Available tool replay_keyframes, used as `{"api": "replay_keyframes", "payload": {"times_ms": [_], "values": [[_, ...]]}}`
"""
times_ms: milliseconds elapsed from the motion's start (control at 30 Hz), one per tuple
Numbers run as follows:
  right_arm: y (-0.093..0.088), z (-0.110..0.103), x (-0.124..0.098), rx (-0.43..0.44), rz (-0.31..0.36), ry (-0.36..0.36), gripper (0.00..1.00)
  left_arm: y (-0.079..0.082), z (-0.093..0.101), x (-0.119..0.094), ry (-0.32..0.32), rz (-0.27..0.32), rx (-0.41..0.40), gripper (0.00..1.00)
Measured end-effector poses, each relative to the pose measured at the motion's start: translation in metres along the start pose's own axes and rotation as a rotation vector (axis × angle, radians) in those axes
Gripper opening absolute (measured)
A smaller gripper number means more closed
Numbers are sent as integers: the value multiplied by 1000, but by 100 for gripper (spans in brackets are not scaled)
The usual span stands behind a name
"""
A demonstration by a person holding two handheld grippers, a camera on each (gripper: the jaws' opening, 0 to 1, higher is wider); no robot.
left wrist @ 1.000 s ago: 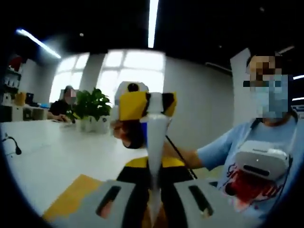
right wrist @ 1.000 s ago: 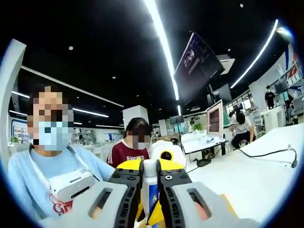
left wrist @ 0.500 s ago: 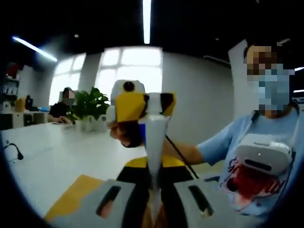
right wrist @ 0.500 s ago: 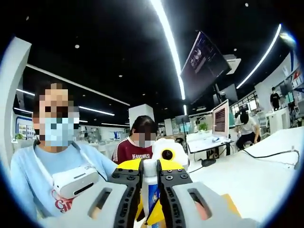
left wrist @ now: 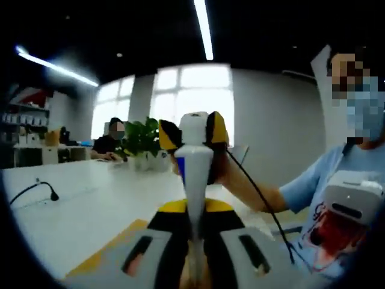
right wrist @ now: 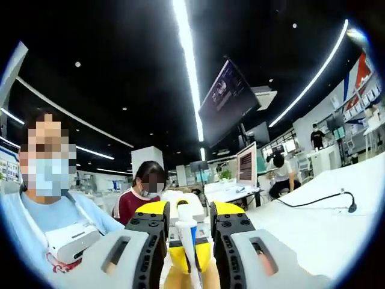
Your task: Pick up the toothpaste unscrew the cap squeeze it onto the small board screw the cap back on and return it to the table
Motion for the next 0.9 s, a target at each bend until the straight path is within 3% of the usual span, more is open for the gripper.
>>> {"api": "replay_keyframes", "payload": {"times_ms": [133, 200, 267, 333, 500, 567, 667, 733, 833, 900], "values": [[-1, -4, 2, -51, -33, -111, 27, 8, 2, -5, 101, 27, 11, 5], [1, -8, 2, -99, -32, -203, 26, 16, 4, -9, 212, 73, 76, 5], [4, -12, 2, -164, -44, -293, 25, 20, 7, -12, 296, 63, 102, 5], [8, -18, 3, -183, -14, -340, 25, 20, 7, -14, 360, 39, 79, 5], [8, -27, 5, -212, -28, -479, 24, 17, 8, -17, 471, 24, 1, 5], [11, -27, 6, -254, 18, -536, 23, 15, 7, -16, 507, 26, -6, 5], [12, -26, 9, -285, -20, -623, 23, 12, 4, -14, 584, 29, -67, 5], [11, -26, 14, -309, -52, -666, 23, 11, 4, -12, 597, 37, -107, 5], [7, -29, 23, -321, -61, -689, 24, 9, 4, -8, 619, 48, -125, 5], [2, -32, 31, -326, -64, -699, 24, 8, 2, -7, 671, 44, -120, 5]]}}
Point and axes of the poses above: the point that each gripper's makers call its tool centre point, and the gripper's own axes: x roughly forward along the fingers, z roughly to its right, y roughly out of its top, the point moved 8 cm from there along -x, roughly backward along the fingers, and after that the axes turned 15 degrees about y, right-handed, at the moved point
